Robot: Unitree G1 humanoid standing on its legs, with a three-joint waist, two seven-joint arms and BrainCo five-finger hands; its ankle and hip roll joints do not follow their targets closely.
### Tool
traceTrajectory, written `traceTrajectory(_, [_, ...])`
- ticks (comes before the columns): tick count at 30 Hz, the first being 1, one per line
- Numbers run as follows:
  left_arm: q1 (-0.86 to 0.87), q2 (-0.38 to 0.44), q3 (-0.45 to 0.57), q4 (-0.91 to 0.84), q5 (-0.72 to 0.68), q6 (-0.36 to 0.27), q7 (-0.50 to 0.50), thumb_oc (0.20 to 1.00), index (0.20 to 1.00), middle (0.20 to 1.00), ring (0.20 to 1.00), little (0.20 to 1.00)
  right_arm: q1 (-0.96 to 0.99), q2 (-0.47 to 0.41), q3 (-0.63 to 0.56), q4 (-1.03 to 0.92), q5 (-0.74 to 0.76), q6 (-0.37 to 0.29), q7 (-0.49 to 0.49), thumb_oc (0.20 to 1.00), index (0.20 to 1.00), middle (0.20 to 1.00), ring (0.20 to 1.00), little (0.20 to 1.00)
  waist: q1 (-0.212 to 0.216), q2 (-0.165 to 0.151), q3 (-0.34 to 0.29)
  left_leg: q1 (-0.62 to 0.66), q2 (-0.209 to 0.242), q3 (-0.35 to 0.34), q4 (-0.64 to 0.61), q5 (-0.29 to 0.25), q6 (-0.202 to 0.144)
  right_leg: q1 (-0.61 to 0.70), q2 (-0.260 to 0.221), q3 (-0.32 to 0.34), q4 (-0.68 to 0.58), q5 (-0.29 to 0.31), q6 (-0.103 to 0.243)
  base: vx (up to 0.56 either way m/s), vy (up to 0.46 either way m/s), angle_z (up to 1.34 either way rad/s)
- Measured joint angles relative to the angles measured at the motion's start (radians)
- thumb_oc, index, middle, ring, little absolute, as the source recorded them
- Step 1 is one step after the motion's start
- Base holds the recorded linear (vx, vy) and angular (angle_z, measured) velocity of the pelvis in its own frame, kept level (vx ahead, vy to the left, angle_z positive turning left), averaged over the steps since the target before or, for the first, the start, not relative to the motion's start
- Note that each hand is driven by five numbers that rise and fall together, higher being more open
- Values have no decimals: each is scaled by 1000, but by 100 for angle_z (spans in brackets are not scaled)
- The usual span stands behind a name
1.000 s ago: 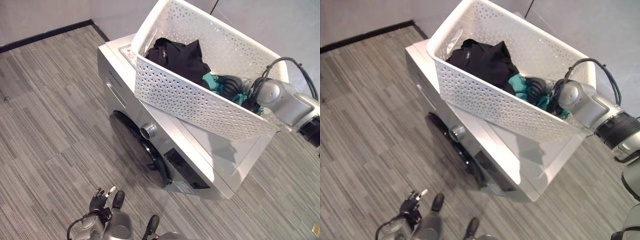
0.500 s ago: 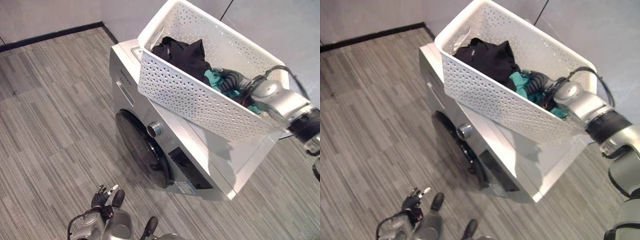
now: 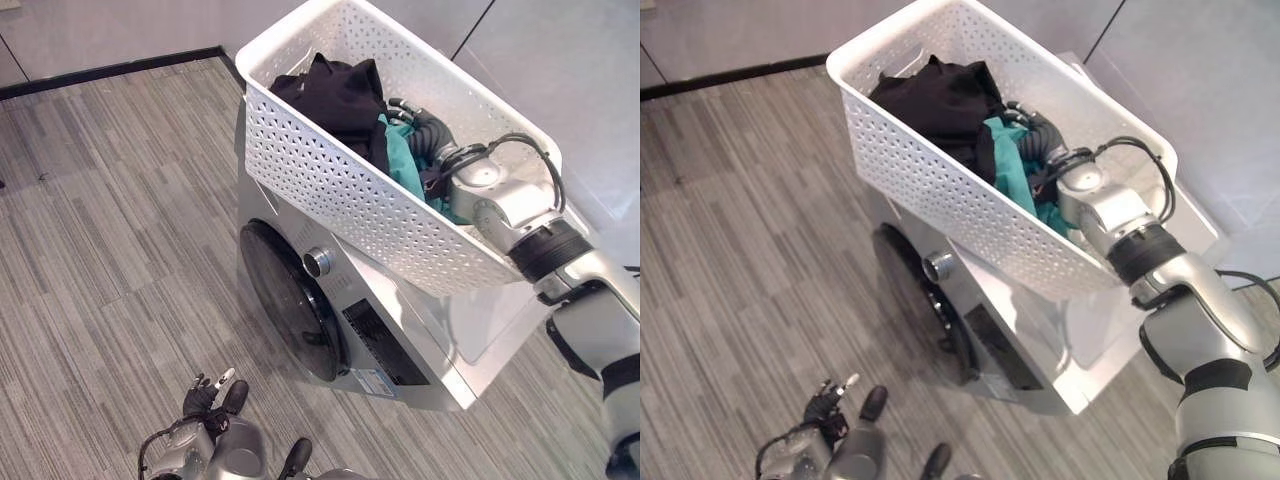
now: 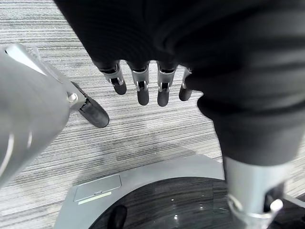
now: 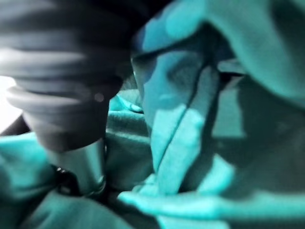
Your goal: Grab the laundry basket,head to the washer,open it,put in the laundry and shut it.
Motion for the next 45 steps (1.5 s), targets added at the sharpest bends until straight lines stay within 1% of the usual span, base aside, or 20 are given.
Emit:
traceTrajectory(2, [1, -5, 9, 1, 0, 0, 0, 1000, 1000, 1000, 1000, 1000, -17, 27, -35, 112, -31, -4, -3, 1000, 1000, 1000, 1000, 1000, 3, 2, -1, 0, -1, 4, 4, 0, 0, -1, -2, 2, 0, 0, 0, -6, 9, -7])
traceTrajectory(4, [-2, -20, 11, 7, 0, -1, -1, 1000, 1000, 1000, 1000, 1000, -74, 63, -49, 320, -128, -2, 2, 1000, 1000, 1000, 1000, 1000, 14, 17, -7, -1, -1, 18, 5, -2, 3, -5, -6, 11, 1, 1, -1, 3, -4, -14])
traceTrajectory(7, [2, -25, 18, 32, 0, 0, -3, 1000, 1000, 1000, 1000, 1000, -122, 95, -38, 469, -266, 13, 15, 1000, 1000, 1000, 1000, 1000, 16, 36, -16, -3, -2, 23, 5, -2, 4, -9, -7, 19, 2, 2, -2, 6, 0, -4])
traceTrajectory(8, [-5, -27, 11, 37, 1, -1, -10, 1000, 1000, 1000, 1000, 1000, -169, 122, -28, 712, -423, 5, 63, 1000, 1000, 1000, 1000, 1000, 29, 48, -21, -4, -2, 18, 5, -3, 5, -10, -6, 18, 7, 2, -2, 13, -15, 6])
traceTrajectory(9, [3, -24, 6, 38, 0, -2, -12, 1000, 1000, 1000, 1000, 1000, -179, 135, -19, 752, -472, 43, 68, 1000, 1000, 1000, 1000, 1000, 31, 49, -28, -4, -2, 18, 5, -4, 7, -12, -6, 18, 10, 2, -2, 0, 0, 0])
traceTrajectory(10, [10, -7, 6, 38, 0, 3, -13, 1000, 1000, 1000, 1000, 1000, -180, 134, -21, 769, -556, 40, 86, 1000, 1000, 1000, 1000, 1000, 28, 47, -30, -6, -2, 22, 5, -3, 7, -16, -7, 18, 10, 2, -2, 25, -39, 0])
traceTrajectory(11, [10, -2, -3, 31, 1, 2, -22, 1000, 1000, 1000, 1000, 1000, -191, 127, -10, 861, -625, 37, 113, 1000, 1000, 1000, 1000, 1000, 38, 49, -32, -10, -4, 15, 5, -3, 7, -16, -6, 11, 10, 2, -2, 11, -44, 34])
traceTrajectory(12, [14, 29, -26, 29, 2, 3, -46, 1000, 1000, 1000, 1000, 1000, -194, 78, -9, 927, -739, 43, 159, 1000, 1000, 1000, 1000, 1000, 51, 48, -39, -32, -7, -11, 12, -3, 7, -20, -3, -6, 10, 2, -2, -3, -43, 44])
traceTrajectory(15, [43, 64, -71, -18, 8, 7, -63, 1000, 1000, 1000, 1000, 1000, -191, 4, 0, 922, -803, 45, 209, 1000, 1000, 1000, 1000, 1000, 71, 47, -39, -62, -18, -36, 26, -3, 6, -29, -4, -33, 1, 2, -2, -4, -10, 33])
traceTrajectory(19, [39, 51, -71, 51, 13, 17, -82, 1000, 1000, 1000, 1000, 1000, -191, 1, 21, 808, -807, 57, 210, 1000, 1000, 1000, 1000, 1000, 62, 45, -38, -70, -21, -28, 31, -2, 7, -37, -9, -26, -3, 2, -2, -11, 13, -5])
traceTrajectory(25, [-1, 40, -69, 77, 13, 18, -90, 1000, 1000, 1000, 1000, 1000, -191, 12, 22, 792, -759, 54, 213, 1000, 1000, 1000, 1000, 1000, 47, 35, -37, -60, -18, -16, 31, -3, 7, -34, -10, -16, -1, 3, -2, -3, 17, -6])
traceTrajectory(31, [-19, 36, -63, 80, 14, 18, -100, 1000, 1000, 1000, 1000, 1000, -203, 11, 50, 729, -736, 48, 226, 1000, 1000, 1000, 1000, 1000, 9, 20, -42, -30, -14, 0, 24, -5, 11, -18, -12, 1, -1, 8, -2, 19, 9, -8])
traceTrajectory(33, [-20, 35, -60, 103, 24, 18, -110, 1000, 1000, 1000, 1000, 1000, -209, 6, 66, 698, -717, 44, 232, 1000, 1000, 1000, 1000, 1000, 6, 16, -44, -14, -14, 5, 15, -4, 12, -7, -12, 4, -2, 8, -1, 26, 9, -15])
traceTrajectory(34, [-22, 35, -61, 124, 49, 18, -120, 1000, 1000, 1000, 1000, 1000, -222, 5, 66, 687, -691, 32, 232, 1000, 1000, 1000, 1000, 1000, 6, 2, -53, 14, -9, 26, -4, -4, 13, 2, -13, 14, -2, 8, -1, 30, 16, -25])
traceTrajectory(36, [-23, 34, -62, 122, 52, 18, -121, 1000, 1000, 1000, 1000, 1000, -232, 3, 66, 689, -690, 30, 231, 1000, 1000, 1000, 1000, 1000, 4, -6, -60, 15, -8, 27, -4, -4, 12, 1, -13, 22, -2, 9, -1, 29, 11, -14])
traceTrajectory(37, [-36, 21, -58, 134, 52, 17, -123, 1000, 1000, 1000, 1000, 1000, -239, -12, 59, 668, -646, 30, 232, 1000, 1000, 1000, 1000, 1000, -13, -10, -63, 17, -9, 27, -6, -4, 13, 2, -15, 25, -2, 9, 0, 0, 0, 0])
traceTrajectory(38, [-35, 17, -56, 147, 53, 17, -124, 1000, 1000, 1000, 1000, 1000, -245, -20, 59, 656, -625, 25, 231, 1000, 1000, 1000, 1000, 1000, -14, -10, -63, 17, -9, 28, -7, -3, 14, 2, -15, 26, -2, 9, 0, 26, 9, -8])
traceTrajectory(39, [-40, 15, -48, 162, 53, 17, -125, 1000, 1000, 1000, 1000, 1000, -264, -45, 56, 636, -573, 2, 224, 1000, 1000, 1000, 1000, 1000, -22, -14, -66, 26, -8, 36, -11, -3, 14, 4, -16, 28, -2, 12, 5, 27, 9, -11])
traceTrajectory(42, [-36, 12, -31, 165, 59, 11, -126, 1000, 1000, 1000, 1000, 1000, -299, -108, 38, 615, -487, -24, 211, 1000, 1000, 1000, 1000, 1000, -24, -17, -70, 56, -8, 45, -27, -1, 17, 24, -18, 29, -4, 15, 10, 35, 11, -10])
traceTrajectory(45, [-48, 4, 2, 197, 63, 4, -134, 1000, 1000, 1000, 1000, 1000, -325, -198, 36, 611, -360, -43, 209, 1000, 1000, 1000, 1000, 1000, -32, -23, -77, 76, -10, 53, -44, 0, 19, 38, -22, 31, -10, 16, 12, 14, 8, -5])
